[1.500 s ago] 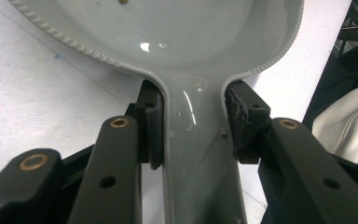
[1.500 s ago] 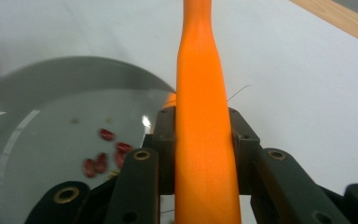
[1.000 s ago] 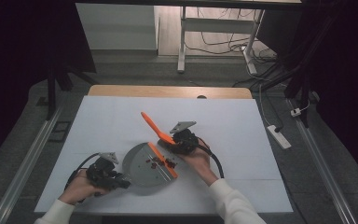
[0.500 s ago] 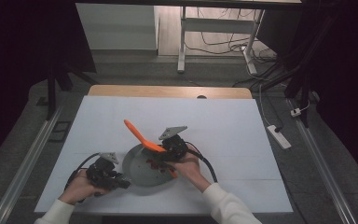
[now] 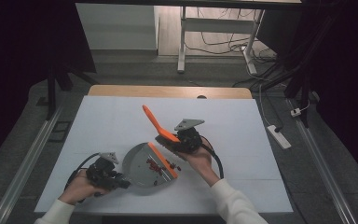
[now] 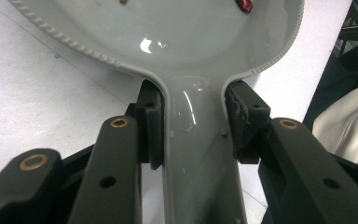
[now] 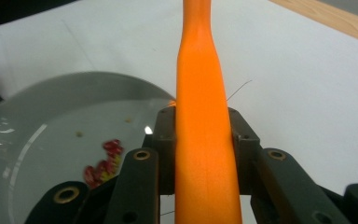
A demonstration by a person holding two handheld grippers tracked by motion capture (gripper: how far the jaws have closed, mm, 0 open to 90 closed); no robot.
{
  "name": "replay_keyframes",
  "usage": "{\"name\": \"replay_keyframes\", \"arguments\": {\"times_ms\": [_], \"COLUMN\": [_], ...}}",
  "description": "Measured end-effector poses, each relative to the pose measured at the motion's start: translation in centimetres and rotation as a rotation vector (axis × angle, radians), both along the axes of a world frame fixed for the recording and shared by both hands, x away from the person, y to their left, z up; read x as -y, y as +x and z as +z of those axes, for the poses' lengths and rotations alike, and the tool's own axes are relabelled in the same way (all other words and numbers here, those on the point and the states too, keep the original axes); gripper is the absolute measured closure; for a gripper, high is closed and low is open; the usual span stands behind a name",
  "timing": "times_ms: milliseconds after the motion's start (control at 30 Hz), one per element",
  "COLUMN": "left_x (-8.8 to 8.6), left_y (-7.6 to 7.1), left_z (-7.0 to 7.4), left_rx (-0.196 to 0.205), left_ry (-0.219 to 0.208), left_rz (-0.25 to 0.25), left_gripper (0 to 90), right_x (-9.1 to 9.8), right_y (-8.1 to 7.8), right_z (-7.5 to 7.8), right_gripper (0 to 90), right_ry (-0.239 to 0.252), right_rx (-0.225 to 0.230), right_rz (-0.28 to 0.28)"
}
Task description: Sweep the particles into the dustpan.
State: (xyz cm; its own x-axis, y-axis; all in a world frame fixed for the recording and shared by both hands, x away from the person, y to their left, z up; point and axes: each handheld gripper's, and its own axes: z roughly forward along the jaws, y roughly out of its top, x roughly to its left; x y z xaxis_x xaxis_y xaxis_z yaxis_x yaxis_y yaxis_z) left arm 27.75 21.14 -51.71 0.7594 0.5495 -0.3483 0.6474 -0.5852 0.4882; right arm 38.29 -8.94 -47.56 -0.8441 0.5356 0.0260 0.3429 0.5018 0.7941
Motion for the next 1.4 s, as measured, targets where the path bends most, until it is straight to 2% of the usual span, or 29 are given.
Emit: {"name": "replay_keyframes", "arguments": {"times_ms": [233,600,933,1400], "left_x": [0.0,0.0,0.0,0.0], "left_y": [0.0,0.0,-0.1,0.0], "left_z": [-0.1,0.0,0.0,0.0], "left_rx": [-0.001,0.0,0.002,0.003], "left_ry": [-0.002,-0.002,-0.001,0.003], "left_rz": [0.001,0.003,0.004,0.0], "left_gripper": [61.2,61.2,61.2,61.3], "right_x": [1.6,1.8,0.5,-0.5], "right_y": [-0.2,-0.9,-2.0,-2.8], "right_z": [-1.2,-2.0,-2.2,-2.4], "right_gripper": [70.0,70.0,70.0,70.0], "right_ry": [-0.06,-0.094,-0.086,-0.06], "right_rx": [-0.018,-0.038,-0.051,-0.056], "right_rz": [-0.05,-0.049,-0.019,-0.017]}}
